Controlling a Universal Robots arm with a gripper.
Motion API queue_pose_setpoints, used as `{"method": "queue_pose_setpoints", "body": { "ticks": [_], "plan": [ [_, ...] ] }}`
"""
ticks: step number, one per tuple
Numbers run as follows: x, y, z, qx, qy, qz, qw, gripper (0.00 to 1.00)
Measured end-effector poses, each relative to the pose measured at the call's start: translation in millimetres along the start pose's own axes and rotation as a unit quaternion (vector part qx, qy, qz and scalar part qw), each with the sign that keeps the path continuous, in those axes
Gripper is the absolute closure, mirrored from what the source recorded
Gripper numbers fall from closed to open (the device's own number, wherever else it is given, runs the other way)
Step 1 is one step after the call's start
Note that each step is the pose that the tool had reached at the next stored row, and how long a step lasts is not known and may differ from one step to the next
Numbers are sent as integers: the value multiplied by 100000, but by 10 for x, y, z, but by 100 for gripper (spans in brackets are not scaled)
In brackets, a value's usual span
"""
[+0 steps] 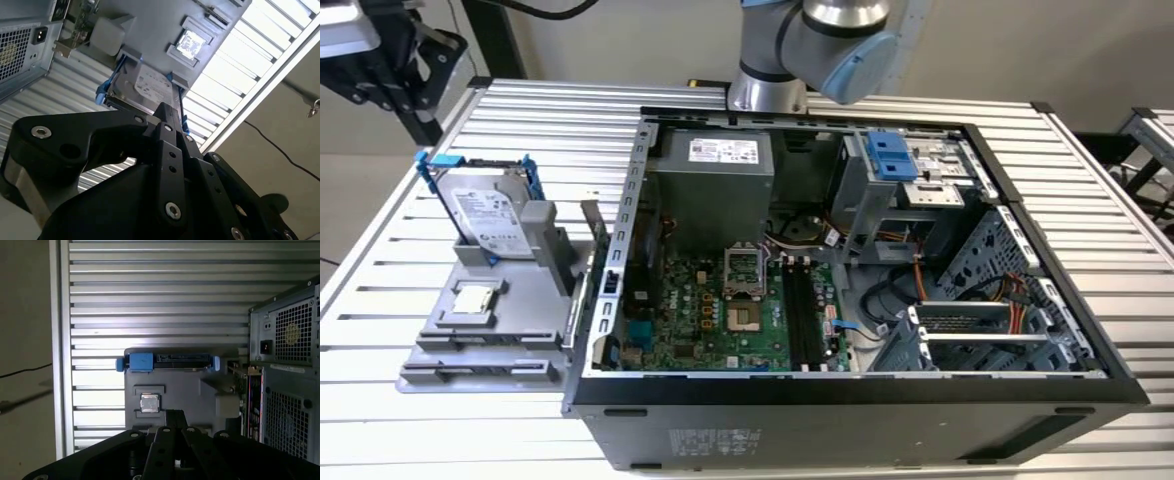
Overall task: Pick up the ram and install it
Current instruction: 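Reach for the ram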
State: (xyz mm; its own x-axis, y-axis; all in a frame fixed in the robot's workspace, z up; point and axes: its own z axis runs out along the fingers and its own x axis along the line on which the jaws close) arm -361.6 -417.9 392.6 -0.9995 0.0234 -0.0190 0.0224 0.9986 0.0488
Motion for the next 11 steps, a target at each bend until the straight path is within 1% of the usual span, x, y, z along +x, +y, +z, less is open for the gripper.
{"method": "queue_pose_setpoints", "body": {
  "ticks": [11],
  "plan": [
    [-5, -192, -10, 3, 1, 1, 100000, 100]
  ]
}}
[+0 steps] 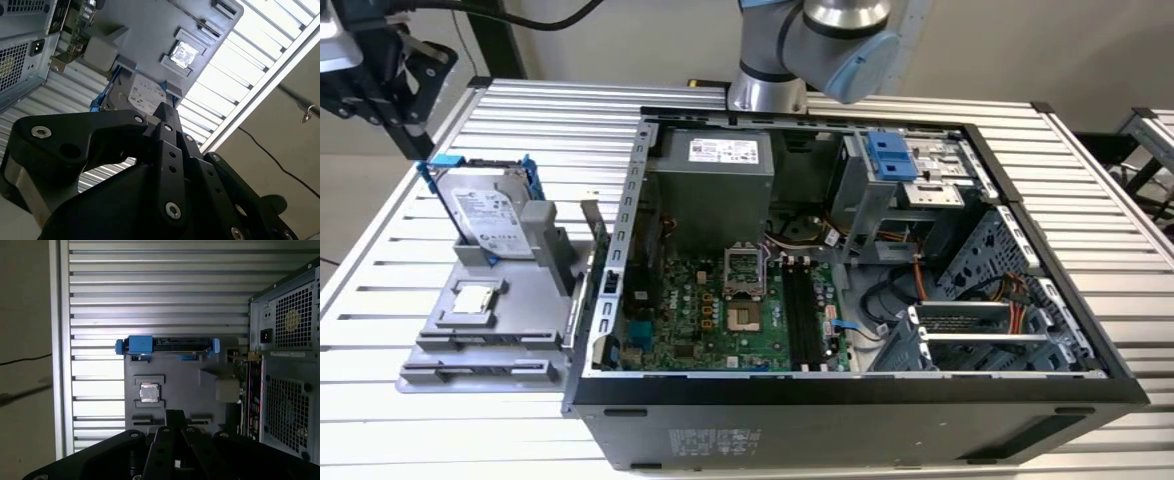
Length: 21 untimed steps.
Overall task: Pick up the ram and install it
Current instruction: 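Reach for the ram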
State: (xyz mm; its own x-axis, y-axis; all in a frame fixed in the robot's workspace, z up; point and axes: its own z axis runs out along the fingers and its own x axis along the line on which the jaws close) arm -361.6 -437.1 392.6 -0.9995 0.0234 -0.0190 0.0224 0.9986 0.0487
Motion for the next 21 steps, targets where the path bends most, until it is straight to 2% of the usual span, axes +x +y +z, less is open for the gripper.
{"method": "queue_pose_setpoints", "body": {
  "ticks": [21],
  "plan": [
    [-3, -376, -18, -1, 1, -4, 100000, 100]
  ]
}}
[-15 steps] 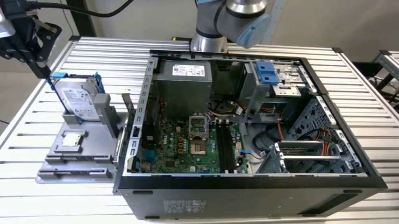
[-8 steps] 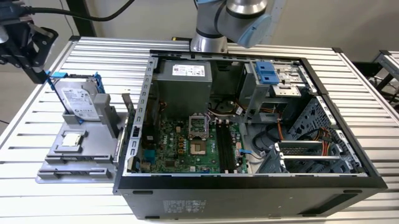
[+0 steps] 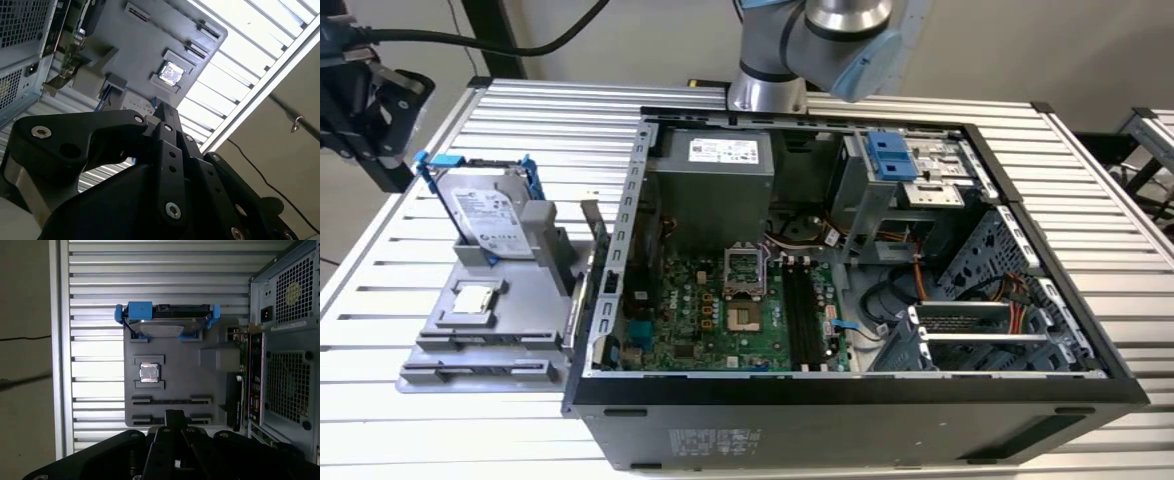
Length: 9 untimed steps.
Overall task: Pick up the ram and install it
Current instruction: 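Reach for the ram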
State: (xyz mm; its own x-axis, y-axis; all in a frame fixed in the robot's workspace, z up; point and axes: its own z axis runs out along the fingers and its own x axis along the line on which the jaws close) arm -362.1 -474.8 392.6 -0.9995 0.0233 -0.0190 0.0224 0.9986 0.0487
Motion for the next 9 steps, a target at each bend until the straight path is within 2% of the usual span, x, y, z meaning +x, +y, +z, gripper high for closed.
{"method": "queue_pose_setpoints", "body": {
  "ticks": [9],
  "plan": [
    [0, -194, -9, 3, 4, 1, 100000, 100]
  ]
}}
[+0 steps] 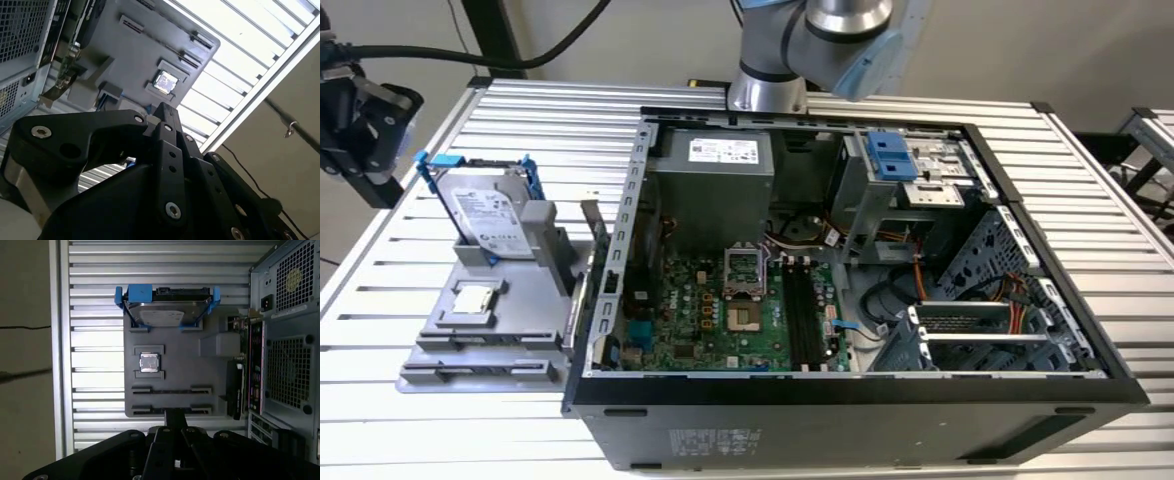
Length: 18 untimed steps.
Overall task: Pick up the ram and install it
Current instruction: 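Reach for the ram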
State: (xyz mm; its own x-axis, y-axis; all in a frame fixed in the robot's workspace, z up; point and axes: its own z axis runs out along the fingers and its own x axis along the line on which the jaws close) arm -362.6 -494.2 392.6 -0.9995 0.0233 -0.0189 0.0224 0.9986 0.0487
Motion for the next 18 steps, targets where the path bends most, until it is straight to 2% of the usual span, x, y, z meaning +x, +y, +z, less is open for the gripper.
{"method": "queue_pose_setpoints", "body": {
  "ticks": [11, 18],
  "plan": [
    [0, -188, -8, -4, -5, 4, 100000, 100],
    [1, -210, -9, -2, -4, 2, 100000, 100]
  ]
}}
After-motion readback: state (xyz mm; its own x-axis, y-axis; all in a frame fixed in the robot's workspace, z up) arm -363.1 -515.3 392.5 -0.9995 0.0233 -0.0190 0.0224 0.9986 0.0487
